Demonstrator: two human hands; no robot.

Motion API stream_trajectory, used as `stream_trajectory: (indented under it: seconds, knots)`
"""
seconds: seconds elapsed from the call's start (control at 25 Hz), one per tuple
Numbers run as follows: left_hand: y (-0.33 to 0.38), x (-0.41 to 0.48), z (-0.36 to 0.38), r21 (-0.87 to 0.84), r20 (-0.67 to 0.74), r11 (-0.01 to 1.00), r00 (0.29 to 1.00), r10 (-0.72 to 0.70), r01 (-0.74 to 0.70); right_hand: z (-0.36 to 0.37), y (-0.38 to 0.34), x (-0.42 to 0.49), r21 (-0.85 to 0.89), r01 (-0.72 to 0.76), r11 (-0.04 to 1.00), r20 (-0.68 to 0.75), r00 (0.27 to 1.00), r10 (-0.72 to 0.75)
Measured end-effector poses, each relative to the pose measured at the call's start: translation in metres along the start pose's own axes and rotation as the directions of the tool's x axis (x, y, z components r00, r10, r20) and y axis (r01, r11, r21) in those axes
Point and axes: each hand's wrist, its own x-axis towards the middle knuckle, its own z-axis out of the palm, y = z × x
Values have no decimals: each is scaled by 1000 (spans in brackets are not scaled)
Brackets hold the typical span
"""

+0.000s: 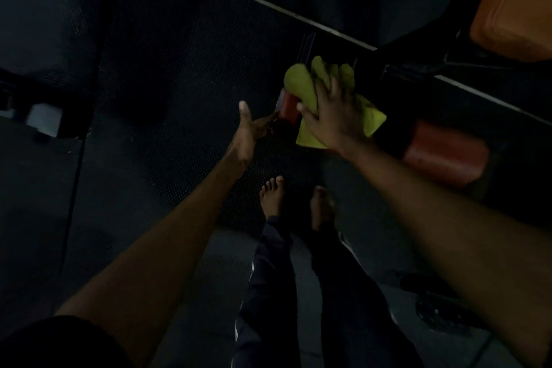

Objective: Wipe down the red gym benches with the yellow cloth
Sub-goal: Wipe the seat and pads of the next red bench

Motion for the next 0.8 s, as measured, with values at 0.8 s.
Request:
stream_trajectory:
  seconds: [0.8]
  knots:
    - [17,5,5,235,-86,972,995,46,-25,13,54,-74,52,80,995,-29,997,-78]
